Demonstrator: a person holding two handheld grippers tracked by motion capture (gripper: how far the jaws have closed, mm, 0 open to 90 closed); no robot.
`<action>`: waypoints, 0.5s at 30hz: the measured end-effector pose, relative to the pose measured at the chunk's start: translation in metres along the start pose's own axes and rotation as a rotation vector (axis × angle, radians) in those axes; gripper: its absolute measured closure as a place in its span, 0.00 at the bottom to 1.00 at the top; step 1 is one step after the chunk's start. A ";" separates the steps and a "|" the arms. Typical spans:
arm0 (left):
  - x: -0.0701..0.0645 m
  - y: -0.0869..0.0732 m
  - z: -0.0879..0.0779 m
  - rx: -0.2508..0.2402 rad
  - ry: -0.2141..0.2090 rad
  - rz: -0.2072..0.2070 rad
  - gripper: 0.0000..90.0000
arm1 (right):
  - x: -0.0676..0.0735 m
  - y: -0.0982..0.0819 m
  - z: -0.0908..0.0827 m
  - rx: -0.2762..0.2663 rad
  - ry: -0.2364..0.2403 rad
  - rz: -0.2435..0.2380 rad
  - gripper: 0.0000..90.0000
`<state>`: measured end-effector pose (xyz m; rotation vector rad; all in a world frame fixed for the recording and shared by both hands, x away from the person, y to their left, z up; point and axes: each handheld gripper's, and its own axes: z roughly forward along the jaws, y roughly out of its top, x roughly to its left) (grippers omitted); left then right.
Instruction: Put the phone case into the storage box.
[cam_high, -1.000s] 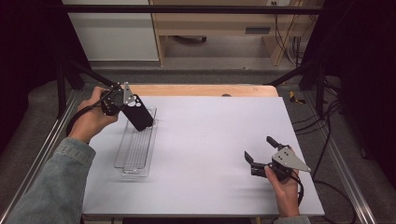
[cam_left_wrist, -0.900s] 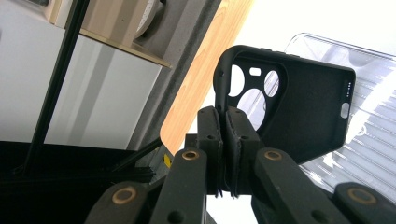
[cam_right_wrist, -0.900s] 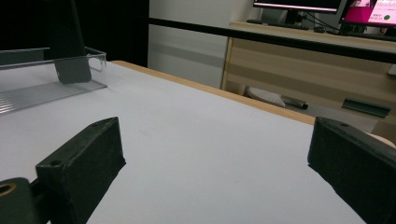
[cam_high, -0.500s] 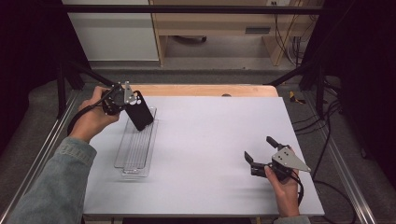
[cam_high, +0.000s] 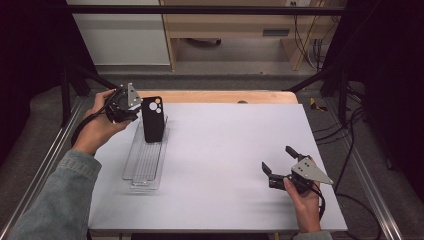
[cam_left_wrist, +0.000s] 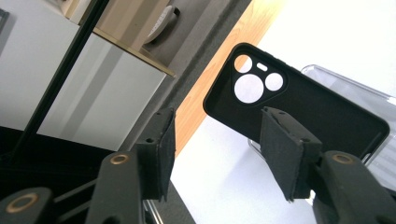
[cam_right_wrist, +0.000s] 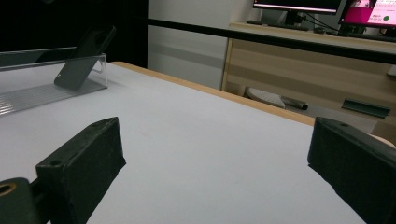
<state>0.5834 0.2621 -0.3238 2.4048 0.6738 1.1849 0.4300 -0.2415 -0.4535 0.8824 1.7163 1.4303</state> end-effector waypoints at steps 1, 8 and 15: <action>0.000 0.000 -0.001 -0.001 0.006 -0.003 0.45 | 0.000 0.000 0.000 0.000 0.000 0.000 0.04; -0.001 -0.002 -0.004 -0.023 -0.002 -0.077 0.33 | 0.001 0.000 0.000 0.000 0.001 -0.001 0.04; -0.002 -0.003 -0.008 -0.049 -0.012 -0.137 0.26 | 0.001 0.000 0.000 -0.001 0.001 -0.002 0.04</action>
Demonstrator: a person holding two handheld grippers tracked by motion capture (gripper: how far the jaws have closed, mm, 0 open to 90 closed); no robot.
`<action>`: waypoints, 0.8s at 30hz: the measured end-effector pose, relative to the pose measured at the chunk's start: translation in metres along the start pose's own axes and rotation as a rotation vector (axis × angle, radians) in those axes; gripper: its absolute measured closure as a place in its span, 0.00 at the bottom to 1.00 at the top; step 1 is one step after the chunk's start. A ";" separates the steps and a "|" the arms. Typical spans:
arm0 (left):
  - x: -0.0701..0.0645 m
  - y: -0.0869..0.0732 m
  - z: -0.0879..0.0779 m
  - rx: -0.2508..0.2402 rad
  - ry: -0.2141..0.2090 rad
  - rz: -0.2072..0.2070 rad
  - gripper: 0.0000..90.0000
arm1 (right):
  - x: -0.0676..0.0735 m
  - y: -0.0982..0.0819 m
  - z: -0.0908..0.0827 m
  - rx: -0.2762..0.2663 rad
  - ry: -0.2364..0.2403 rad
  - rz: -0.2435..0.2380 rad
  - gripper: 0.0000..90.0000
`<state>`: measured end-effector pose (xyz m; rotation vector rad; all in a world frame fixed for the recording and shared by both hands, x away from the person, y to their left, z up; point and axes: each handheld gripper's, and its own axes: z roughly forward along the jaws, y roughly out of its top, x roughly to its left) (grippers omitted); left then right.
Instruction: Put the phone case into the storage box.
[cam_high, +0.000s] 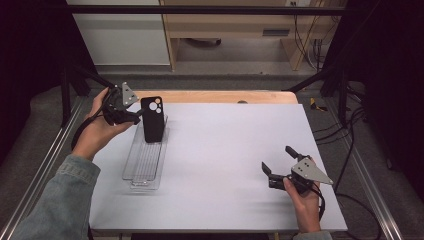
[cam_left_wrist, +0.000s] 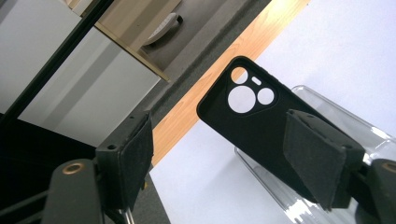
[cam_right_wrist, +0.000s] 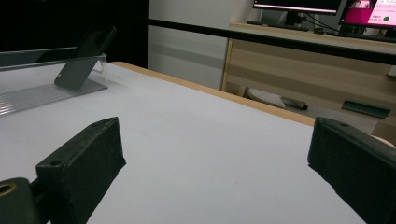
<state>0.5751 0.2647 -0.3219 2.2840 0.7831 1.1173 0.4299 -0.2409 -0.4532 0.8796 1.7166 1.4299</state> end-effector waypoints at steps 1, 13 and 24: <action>0.000 0.000 -0.001 -0.001 -0.001 -0.005 0.26 | 0.000 0.000 0.000 0.000 0.001 0.000 0.04; -0.006 0.002 -0.005 -0.055 -0.040 -0.083 0.21 | 0.000 0.000 0.000 -0.002 0.001 0.000 0.04; -0.011 0.001 -0.005 -0.084 -0.070 -0.146 0.13 | 0.000 0.000 0.000 -0.003 0.000 0.001 0.04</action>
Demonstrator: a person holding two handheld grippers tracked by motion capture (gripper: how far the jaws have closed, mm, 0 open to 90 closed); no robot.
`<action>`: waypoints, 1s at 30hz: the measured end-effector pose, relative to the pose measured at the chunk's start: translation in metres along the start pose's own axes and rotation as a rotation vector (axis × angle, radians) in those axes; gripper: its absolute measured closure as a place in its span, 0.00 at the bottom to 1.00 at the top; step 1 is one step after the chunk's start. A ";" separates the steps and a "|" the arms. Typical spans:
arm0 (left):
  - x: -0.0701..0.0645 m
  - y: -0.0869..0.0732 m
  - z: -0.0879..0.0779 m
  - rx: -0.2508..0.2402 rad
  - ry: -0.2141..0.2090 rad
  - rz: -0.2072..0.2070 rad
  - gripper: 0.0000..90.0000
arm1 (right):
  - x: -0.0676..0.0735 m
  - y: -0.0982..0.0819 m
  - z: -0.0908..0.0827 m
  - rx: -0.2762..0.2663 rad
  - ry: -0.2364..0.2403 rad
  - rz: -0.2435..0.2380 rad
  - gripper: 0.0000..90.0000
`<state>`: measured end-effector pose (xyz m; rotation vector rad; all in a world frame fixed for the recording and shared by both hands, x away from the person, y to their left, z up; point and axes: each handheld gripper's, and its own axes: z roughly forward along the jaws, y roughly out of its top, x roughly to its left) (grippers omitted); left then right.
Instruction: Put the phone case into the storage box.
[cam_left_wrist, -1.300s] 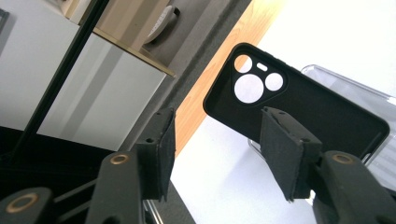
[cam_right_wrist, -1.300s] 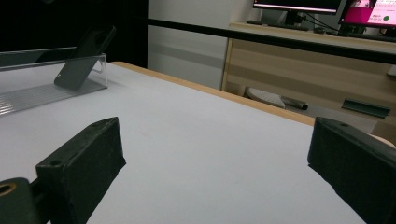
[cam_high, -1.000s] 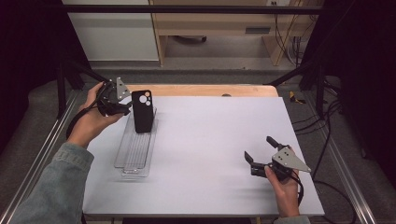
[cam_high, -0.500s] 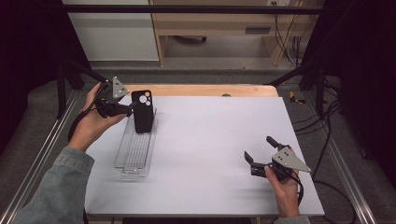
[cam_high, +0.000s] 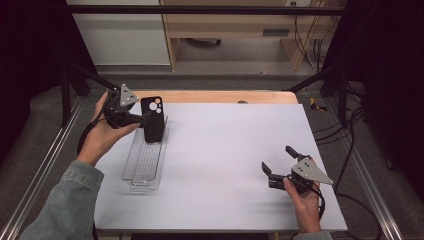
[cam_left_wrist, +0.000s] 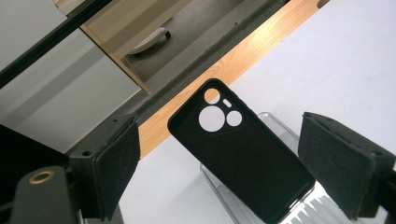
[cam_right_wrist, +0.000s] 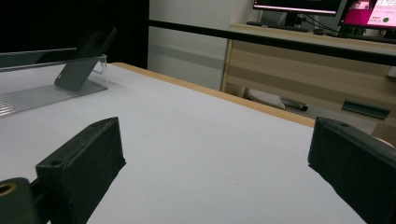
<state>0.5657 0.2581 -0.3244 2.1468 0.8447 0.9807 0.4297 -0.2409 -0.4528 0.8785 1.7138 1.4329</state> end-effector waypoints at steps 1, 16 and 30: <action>0.000 0.000 0.000 -0.004 -0.002 -0.005 0.12 | 0.000 0.000 0.000 0.000 0.000 0.000 0.04; -0.004 0.001 -0.002 -0.037 -0.020 -0.038 0.11 | -0.001 0.000 -0.001 -0.002 -0.002 -0.001 0.04; -0.007 0.000 -0.004 -0.095 -0.058 -0.106 0.07 | -0.001 0.000 -0.001 -0.002 -0.001 0.001 0.04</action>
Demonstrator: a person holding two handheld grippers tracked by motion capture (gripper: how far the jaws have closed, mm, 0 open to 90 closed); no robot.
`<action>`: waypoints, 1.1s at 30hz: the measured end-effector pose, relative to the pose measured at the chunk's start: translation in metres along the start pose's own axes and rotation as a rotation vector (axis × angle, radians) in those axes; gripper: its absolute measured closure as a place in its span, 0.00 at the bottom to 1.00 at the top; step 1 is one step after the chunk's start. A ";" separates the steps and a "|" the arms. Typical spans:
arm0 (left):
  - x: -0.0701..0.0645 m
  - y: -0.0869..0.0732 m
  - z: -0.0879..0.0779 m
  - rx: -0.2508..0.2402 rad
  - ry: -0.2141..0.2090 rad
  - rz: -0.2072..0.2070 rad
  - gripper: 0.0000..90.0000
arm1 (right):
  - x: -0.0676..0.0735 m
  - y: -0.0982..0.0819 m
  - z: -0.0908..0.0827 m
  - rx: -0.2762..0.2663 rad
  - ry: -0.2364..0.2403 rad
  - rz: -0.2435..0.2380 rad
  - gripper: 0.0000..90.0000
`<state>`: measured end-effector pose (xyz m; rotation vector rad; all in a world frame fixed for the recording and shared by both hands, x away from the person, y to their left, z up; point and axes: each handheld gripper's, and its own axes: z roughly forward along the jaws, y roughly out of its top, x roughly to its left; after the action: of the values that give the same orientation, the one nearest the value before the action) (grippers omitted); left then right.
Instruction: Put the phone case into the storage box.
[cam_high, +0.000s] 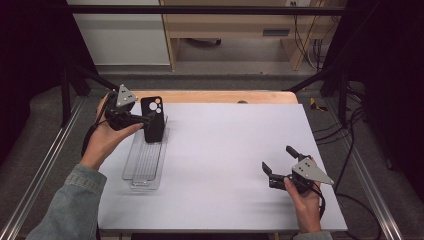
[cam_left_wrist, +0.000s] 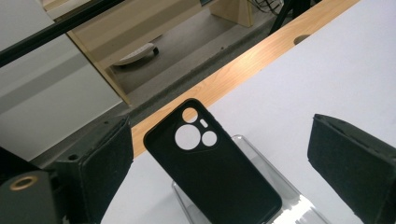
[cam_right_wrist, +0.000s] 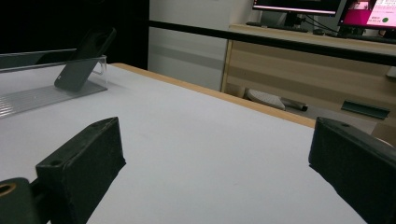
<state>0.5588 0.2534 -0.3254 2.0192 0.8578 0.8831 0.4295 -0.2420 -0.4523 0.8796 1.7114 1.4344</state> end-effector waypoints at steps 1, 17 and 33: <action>-0.001 0.000 0.000 -0.005 -0.002 -0.002 0.07 | 0.000 0.000 0.000 0.000 0.000 0.000 0.04; -0.008 -0.005 -0.005 -0.079 -0.036 -0.072 0.05 | 0.000 0.000 0.000 -0.002 0.004 -0.002 0.04; -0.024 -0.006 -0.013 -0.140 -0.063 -0.123 0.04 | 0.000 0.002 -0.001 -0.010 0.006 0.002 0.04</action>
<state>0.5343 0.2422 -0.3311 1.8428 0.8520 0.7849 0.4287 -0.2426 -0.4505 0.8727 1.7068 1.4464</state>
